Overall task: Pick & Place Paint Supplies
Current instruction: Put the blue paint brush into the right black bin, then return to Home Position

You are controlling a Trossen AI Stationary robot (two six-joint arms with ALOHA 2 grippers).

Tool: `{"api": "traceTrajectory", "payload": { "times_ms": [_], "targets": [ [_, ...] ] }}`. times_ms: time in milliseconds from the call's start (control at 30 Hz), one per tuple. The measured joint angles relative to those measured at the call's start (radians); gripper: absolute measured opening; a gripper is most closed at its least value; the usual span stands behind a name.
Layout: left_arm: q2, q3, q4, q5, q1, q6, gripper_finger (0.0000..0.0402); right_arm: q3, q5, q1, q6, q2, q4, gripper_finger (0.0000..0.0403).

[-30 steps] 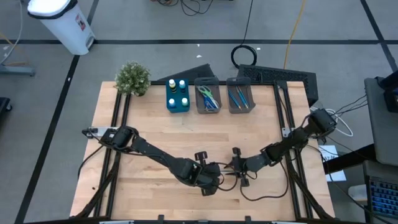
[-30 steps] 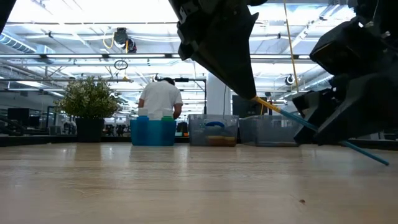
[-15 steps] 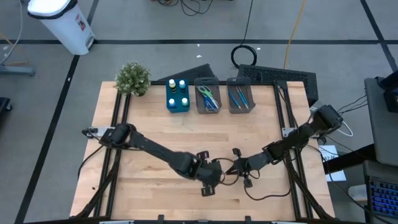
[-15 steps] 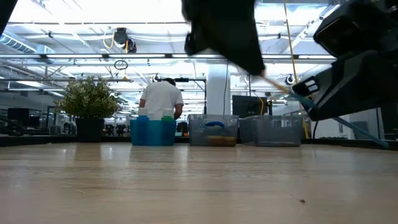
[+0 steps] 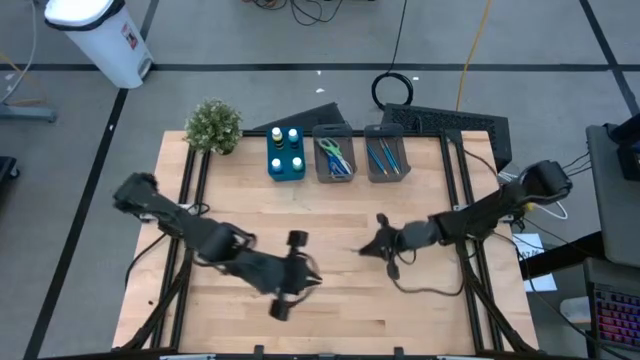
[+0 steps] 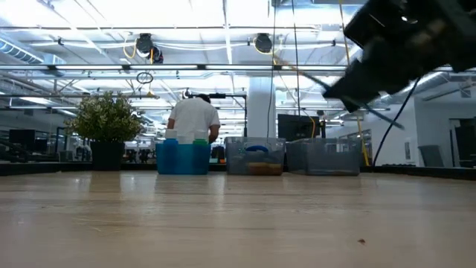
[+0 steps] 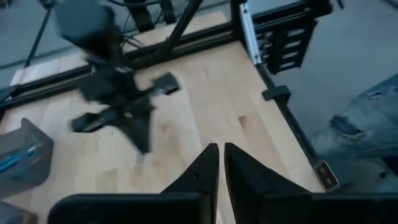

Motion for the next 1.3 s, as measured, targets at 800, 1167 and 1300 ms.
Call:
{"api": "traceTrajectory", "payload": {
  "times_ms": [800,1167,1300],
  "targets": [
    [-1.071,-1.234,0.619,-0.228,0.016,-0.077,0.0037,0.000,-0.171,-0.985,-0.080,-0.130,-0.033,0.0004],
    [-1.287,-1.344,0.610,-0.291,0.017,-0.063,0.0037,0.000,-0.175,-1.053,-0.109,-0.002,-0.081,0.0046],
    [-1.286,-1.344,0.606,-0.291,0.017,-0.067,0.0037,0.000,-0.172,-1.053,-0.078,-0.031,-0.103,0.0106]
  ]
}}
